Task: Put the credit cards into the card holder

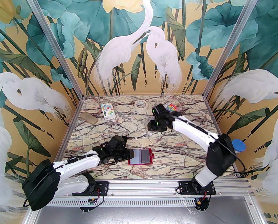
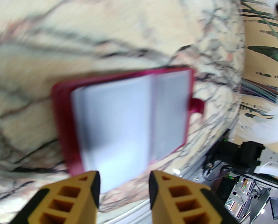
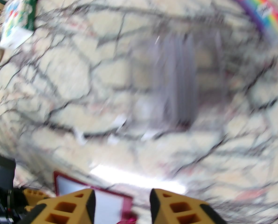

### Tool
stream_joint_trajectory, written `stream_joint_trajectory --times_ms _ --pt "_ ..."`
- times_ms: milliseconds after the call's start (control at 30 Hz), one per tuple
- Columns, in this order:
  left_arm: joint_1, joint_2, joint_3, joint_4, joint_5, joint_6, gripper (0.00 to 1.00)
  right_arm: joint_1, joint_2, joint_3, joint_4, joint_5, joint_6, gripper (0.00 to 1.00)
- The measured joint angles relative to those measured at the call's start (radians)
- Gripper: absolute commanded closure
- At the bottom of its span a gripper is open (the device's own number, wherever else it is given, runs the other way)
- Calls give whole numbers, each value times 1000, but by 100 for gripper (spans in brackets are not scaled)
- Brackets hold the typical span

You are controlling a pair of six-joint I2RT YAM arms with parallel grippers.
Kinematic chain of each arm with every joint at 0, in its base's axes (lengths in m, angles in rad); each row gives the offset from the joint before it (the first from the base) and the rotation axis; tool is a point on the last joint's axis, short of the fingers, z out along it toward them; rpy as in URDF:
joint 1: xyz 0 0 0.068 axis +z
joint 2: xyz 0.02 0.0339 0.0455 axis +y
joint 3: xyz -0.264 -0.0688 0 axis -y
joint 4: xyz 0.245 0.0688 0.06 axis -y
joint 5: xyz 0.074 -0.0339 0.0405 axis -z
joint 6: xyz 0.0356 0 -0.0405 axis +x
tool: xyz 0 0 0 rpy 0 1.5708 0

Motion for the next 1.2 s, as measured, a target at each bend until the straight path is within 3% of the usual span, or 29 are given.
stream_joint_trajectory --times_ms 233,500,1200 --pt "0 -1 -5 1 -8 -3 60 -56 185 215 -84 92 -107 50" --pt "0 -1 -5 1 -8 -3 60 -115 309 264 -127 63 -122 50" --pt "0 14 -4 2 -7 -3 60 -114 345 238 -96 -82 -56 51"
